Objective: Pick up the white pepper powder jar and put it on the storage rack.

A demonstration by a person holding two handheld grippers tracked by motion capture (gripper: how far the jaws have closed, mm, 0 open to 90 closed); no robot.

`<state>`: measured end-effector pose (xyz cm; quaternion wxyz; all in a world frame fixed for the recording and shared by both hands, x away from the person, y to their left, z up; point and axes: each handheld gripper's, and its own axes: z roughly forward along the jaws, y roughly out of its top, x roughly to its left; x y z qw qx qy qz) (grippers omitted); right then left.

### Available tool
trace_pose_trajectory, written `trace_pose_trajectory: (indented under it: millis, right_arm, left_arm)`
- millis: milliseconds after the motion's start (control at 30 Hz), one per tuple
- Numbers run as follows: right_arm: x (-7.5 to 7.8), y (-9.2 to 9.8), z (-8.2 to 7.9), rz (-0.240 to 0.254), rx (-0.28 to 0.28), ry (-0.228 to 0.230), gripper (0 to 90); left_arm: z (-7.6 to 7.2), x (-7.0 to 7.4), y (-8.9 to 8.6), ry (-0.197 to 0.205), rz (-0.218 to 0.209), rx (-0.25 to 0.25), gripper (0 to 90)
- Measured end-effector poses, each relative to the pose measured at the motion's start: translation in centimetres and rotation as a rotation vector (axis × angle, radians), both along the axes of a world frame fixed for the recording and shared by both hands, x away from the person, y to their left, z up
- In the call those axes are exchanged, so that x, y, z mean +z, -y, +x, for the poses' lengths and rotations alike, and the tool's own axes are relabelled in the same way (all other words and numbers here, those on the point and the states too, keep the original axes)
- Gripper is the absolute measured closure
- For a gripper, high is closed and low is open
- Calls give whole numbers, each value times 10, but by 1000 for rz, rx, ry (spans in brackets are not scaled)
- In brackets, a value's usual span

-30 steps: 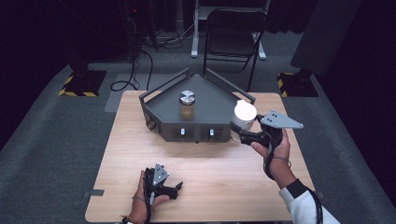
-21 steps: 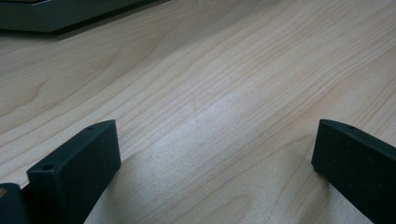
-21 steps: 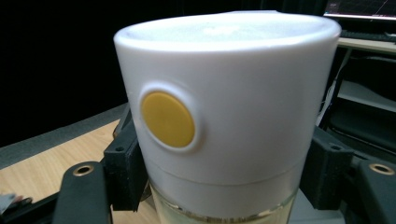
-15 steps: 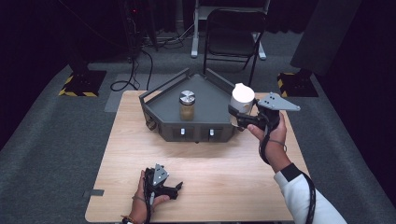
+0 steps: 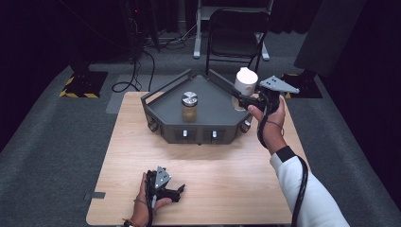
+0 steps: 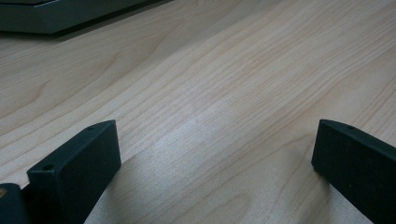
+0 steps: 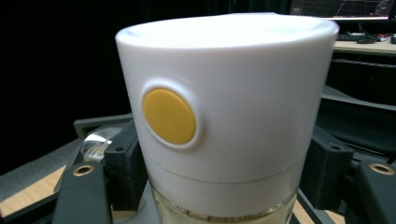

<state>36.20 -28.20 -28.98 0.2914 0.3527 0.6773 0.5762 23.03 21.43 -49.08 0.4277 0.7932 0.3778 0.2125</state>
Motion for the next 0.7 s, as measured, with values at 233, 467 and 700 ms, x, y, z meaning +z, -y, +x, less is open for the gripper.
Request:
trace_pose_trajectory:
  millis: [233,467,700]
  right_arm:
    - [-3,-6,12,9,-27,-7,294]
    - [-7,-14,24,10,-43,-21,294]
    - [-16,-22,28,22,-38,-31,294]
  left_arm:
    - [0,0,0,1,1,-1,10]
    - [-1,0,0,6,4,-1,10]
    - [-1,0,0,6,3,-2,11]
